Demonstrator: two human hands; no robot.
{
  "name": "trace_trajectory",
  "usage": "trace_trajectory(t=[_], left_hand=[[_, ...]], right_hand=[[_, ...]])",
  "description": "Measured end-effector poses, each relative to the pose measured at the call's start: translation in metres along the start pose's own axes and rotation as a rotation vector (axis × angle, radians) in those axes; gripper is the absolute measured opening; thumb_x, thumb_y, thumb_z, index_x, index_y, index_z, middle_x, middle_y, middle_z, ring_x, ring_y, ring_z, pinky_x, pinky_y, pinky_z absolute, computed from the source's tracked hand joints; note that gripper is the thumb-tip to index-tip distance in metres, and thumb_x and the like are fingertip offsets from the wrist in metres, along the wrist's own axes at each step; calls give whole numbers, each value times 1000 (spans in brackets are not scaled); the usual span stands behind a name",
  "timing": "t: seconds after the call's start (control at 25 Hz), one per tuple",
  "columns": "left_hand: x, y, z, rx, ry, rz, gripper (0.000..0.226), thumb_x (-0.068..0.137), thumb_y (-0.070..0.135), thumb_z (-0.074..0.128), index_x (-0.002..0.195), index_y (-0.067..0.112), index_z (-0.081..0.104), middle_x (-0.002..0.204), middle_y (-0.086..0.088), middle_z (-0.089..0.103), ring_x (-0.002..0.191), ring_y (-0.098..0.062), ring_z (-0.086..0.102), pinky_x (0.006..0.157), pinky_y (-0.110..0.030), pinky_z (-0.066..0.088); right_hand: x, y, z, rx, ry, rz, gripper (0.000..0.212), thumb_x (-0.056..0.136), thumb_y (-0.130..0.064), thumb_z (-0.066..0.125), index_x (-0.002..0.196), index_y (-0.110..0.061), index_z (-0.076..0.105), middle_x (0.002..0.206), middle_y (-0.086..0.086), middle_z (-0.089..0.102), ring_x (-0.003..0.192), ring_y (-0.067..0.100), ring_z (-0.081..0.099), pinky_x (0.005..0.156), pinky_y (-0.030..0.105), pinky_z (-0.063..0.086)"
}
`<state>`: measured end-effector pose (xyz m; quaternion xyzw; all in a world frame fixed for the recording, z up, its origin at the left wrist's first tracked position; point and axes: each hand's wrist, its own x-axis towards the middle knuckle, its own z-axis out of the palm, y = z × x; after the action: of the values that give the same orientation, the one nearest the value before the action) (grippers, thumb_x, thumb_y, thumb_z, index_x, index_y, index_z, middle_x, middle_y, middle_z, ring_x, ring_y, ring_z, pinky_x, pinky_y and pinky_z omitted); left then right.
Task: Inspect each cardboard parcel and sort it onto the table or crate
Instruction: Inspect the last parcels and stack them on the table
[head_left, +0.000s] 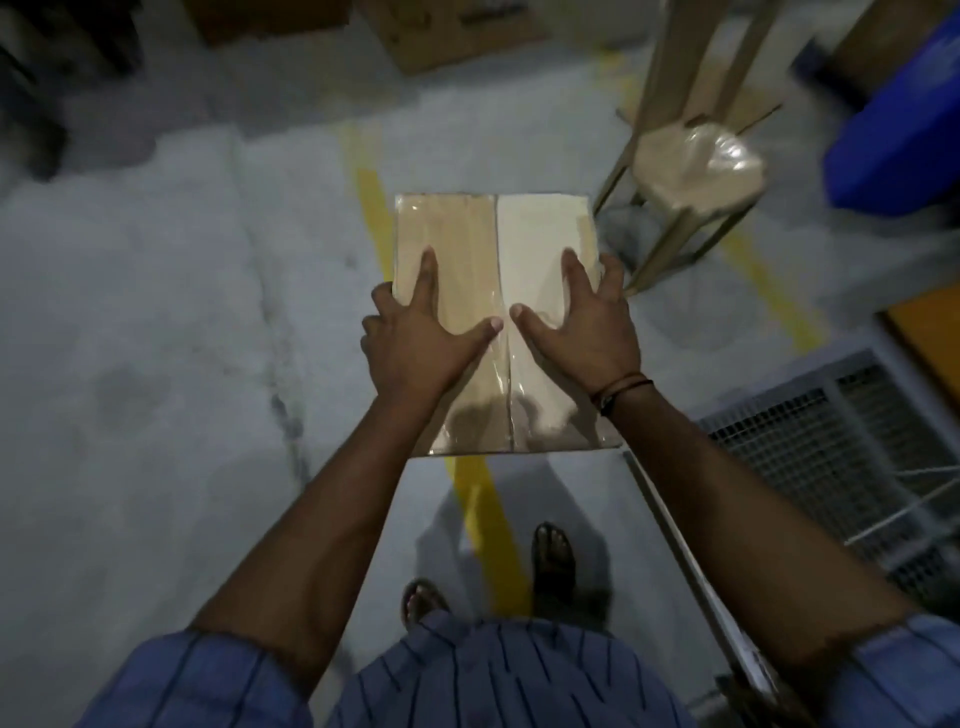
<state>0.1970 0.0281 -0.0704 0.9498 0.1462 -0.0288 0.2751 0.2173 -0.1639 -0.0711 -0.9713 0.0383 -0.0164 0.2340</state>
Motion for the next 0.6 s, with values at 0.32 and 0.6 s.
trace_trajectory(t=[0.32,0.6], left_hand=[[-46,114,-73,-114,-49,331,110,73,86,64,162,49,12,156,-14,30,138,-45,38,109,-53,41],[-111,235,-49,-144,-194,579,102,80,79,66,163,46,16,152,-15,31,136,-45,41,107,-50,43]], right_hand=[[-52,13,-154,29,302,136,88,83,-70,67,153,-24,41,165,13,18,136,43,48,108,48,47],[-110,101,-273,-21,420,310,78,85,-68,67,145,-21,48,154,11,31,128,36,52,102,46,50]])
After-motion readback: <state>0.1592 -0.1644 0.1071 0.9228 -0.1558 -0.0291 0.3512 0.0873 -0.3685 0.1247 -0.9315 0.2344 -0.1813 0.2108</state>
